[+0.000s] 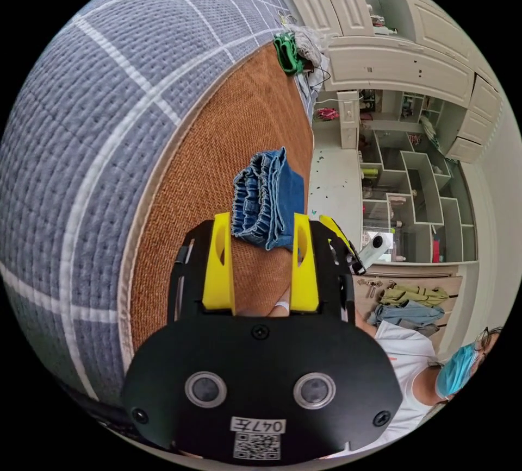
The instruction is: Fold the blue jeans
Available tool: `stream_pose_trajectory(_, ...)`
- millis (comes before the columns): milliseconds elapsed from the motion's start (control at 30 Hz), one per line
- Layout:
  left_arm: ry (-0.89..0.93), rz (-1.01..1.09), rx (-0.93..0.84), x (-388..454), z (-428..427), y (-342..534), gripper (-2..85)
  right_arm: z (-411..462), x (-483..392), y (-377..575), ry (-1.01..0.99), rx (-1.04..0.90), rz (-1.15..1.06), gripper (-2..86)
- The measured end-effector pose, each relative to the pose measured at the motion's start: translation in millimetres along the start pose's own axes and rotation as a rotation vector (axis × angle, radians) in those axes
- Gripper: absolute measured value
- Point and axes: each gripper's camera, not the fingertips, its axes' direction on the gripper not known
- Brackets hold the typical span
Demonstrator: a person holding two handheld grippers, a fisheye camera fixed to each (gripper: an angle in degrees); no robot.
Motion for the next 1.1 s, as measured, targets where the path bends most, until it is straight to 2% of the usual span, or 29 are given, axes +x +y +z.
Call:
stream_pose_trajectory(100, -0.003, -0.014, -0.008, -8.0, 7.9, 1.0, 16.9, -18.4, -9.1, -3.6, 0.051, 0.02, -0.038, 7.6)
stream_pose_trajectory(200, 0.02, -0.022, 0.01, -13.9, 7.4, 2.6, 16.9, -20.0, -44.7, -22.4, 0.087, -0.01, -0.176, 9.6)
stream_pose_trajectory(300, 0.128, -0.037, 0.047, -25.6, 2.5, 4.4, 16.4, 0.8, -97.6, -48.1, 0.146, -0.067, -0.366, 11.1)
stream_pose_trajectory(367, 0.136, -0.043, 0.072, -32.0, -4.9, 7.6, 16.2, 25.5, -127.1, -63.7, 0.22, -0.097, -0.474, 11.4)
stream_pose_trajectory(500, 0.099, -0.041, 0.107, -42.2, -25.1, 18.9, 16.0, 67.6, -138.4, -78.0, 0.309, -0.24, -0.538, 10.8)
stream_pose_trajectory(600, 0.089, -0.022, 0.133, -44.8, -40.9, 23.0, 15.8, 71.3, -133.7, -70.3, 0.428, -0.218, -0.603, 7.2)
stream_pose_trajectory(700, 0.064, -0.008, 0.168, -47.6, -56.7, 23.9, 15.6, 38.2, -98.6, -83.7, 0.34, -0.204, -0.52, 3.7)
stream_pose_trajectory(867, 0.122, -0.05, 0.251, -66.9, -80.2, 28.6, 15.5, -73.6, 30.5, -132.9, -0.034, -0.014, -0.108, 1.7)
stream_pose_trajectory(1033, 0.194, -0.135, 0.313, -93.4, -103.5, 42.4, 15.4, -156.4, 97.7, -157.5, -0.353, 0.24, 0.033, 1.5)
stream_pose_trajectory(1100, 0.28, -0.173, 0.359, -112.3, -118.8, 53.5, 14.6, -174.7, 107.7, -168.5, -0.446, 0.312, 0.053, 1.4)
